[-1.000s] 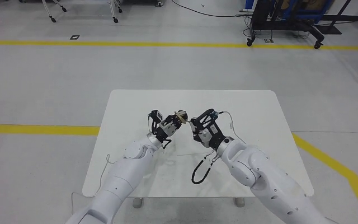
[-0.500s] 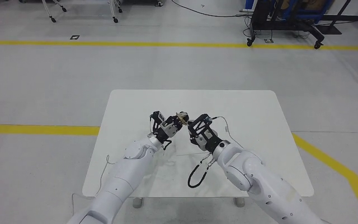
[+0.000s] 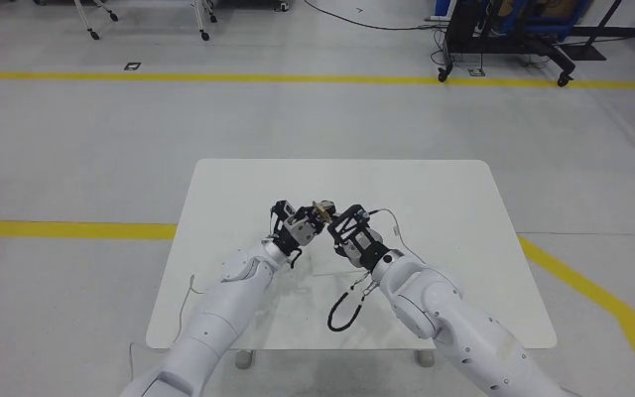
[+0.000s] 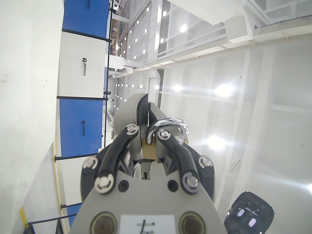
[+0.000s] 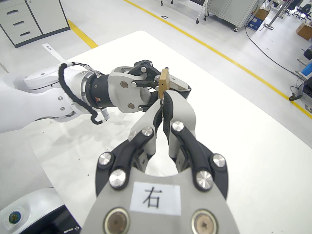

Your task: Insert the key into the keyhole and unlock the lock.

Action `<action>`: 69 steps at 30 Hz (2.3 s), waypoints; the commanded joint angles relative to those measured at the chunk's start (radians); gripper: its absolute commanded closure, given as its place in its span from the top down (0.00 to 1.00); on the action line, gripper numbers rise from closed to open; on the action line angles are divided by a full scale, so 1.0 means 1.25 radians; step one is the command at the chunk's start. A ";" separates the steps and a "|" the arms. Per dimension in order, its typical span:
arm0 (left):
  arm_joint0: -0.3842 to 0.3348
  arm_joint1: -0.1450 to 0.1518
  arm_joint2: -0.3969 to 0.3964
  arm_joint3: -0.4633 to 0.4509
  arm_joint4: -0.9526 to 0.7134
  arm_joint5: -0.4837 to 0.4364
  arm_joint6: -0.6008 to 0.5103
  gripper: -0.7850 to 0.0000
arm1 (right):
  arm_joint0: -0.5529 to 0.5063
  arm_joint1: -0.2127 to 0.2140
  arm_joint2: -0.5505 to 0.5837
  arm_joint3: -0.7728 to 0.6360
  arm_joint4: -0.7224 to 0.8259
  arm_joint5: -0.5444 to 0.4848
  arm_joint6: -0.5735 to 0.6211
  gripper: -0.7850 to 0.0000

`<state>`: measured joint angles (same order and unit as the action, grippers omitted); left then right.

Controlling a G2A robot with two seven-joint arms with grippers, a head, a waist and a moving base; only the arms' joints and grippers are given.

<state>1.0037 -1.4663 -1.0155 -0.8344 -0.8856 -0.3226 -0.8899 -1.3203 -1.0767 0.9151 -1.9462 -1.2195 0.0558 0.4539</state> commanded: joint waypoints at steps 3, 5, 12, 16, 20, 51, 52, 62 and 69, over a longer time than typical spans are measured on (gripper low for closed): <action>-0.007 -0.003 0.003 0.010 0.016 -0.010 -0.004 0.00 | -0.001 -0.004 0.004 0.002 -0.001 -0.001 0.001 0.00; -0.009 -0.004 0.006 0.011 0.028 -0.018 -0.006 0.00 | -0.001 -0.006 0.007 0.004 -0.001 -0.001 0.005 0.00; -0.010 -0.007 0.001 0.013 0.040 -0.038 0.000 0.00 | 0.009 -0.015 0.013 0.019 0.030 -0.006 0.008 1.00; -0.007 -0.005 -0.012 0.017 0.043 -0.048 0.013 0.00 | 0.009 -0.016 0.016 0.020 0.036 -0.005 0.007 1.00; -0.005 -0.002 -0.028 0.016 0.053 -0.052 0.042 0.00 | 0.009 -0.016 0.016 0.020 0.036 -0.005 0.007 1.00; -0.021 0.016 -0.053 0.005 0.042 0.246 -0.122 0.00 | -0.020 -0.008 0.217 0.232 1.109 -0.532 0.178 0.00; -0.023 0.015 -0.051 0.011 0.037 0.248 -0.128 0.00 | -0.008 -0.009 0.208 0.248 1.139 -0.541 0.204 0.00; -0.049 0.001 -0.031 0.069 0.015 0.238 -0.159 0.00 | 0.098 -0.026 0.121 0.373 1.177 -0.540 0.302 0.00; -0.060 -0.003 -0.026 0.091 0.019 0.222 -0.172 0.00 | 0.133 -0.038 0.087 0.417 1.160 -0.530 0.283 0.00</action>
<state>0.9304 -1.4693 -1.0492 -0.7237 -0.8647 -0.0416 -1.1039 -1.1593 -1.1223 1.0288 -1.4300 0.2376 -0.6103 0.8090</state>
